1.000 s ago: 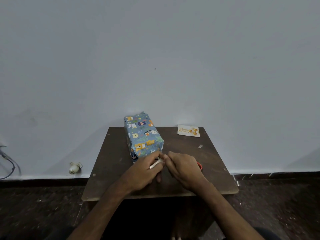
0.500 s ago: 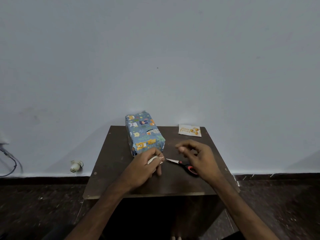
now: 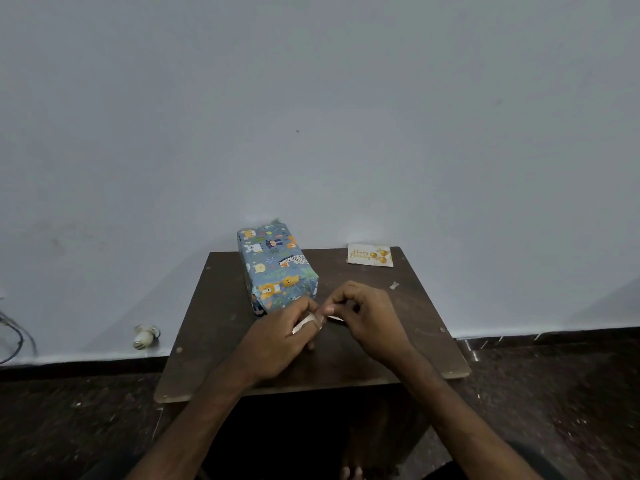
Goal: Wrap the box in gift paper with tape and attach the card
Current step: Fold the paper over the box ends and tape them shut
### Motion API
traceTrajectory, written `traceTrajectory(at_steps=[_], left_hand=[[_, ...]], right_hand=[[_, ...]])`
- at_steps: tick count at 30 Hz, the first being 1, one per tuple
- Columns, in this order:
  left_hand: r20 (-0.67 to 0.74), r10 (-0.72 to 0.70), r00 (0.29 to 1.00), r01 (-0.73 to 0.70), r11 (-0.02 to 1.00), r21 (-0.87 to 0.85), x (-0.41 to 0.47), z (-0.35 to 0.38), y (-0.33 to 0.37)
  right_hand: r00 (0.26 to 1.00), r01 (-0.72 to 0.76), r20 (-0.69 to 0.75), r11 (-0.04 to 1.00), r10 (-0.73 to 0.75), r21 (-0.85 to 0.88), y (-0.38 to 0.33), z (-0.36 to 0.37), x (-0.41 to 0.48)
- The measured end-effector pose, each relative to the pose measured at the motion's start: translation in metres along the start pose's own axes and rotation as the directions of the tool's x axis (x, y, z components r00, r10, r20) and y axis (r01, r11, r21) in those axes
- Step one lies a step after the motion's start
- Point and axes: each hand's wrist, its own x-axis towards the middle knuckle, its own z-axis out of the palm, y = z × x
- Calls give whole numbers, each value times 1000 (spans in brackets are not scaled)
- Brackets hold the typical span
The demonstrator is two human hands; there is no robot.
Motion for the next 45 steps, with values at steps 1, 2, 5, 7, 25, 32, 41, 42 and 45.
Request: traceTrajectory(at_steps=[1, 2, 5, 7, 25, 32, 41, 42, 45], left_hand=[[-17, 7, 1000, -6, 999, 32, -1, 0, 1], [-31, 9, 999, -8, 999, 42, -1, 0, 2], [-45, -22, 999, 21, 999, -30, -1, 0, 5], [-55, -41, 998, 36, 995, -94, 0, 0, 6], [-106, -169, 980, 131, 945, -299, 4, 7, 7], [-136, -182, 974, 124, 927, -353, 3, 5, 4], [-135, -199, 971, 140, 924, -354, 8, 8, 2], [-134, -199, 971, 141, 925, -353, 8, 8, 2], [-134, -203, 970, 144, 923, -356, 8, 8, 2]], right_hand=[[1000, -11, -14, 1000, 11, -6, 1, -2, 0], [1000, -17, -23, 1000, 17, -8, 0, -3, 1], [999, 4, -40, 999, -6, -32, -4, -4, 2], [999, -2, -48, 999, -1, -43, -6, -3, 1], [864, -285, 124, 677, 488, -679, 15, -25, -10], [751, -582, 234, 787, 617, -205, 0, -52, -15], [604, -684, 637, 722, 478, 106, -2, -53, -37], [607, -677, 643, 728, 467, 111, -4, -52, -37], [625, -643, 638, 760, 450, 94, -5, -47, -36]])
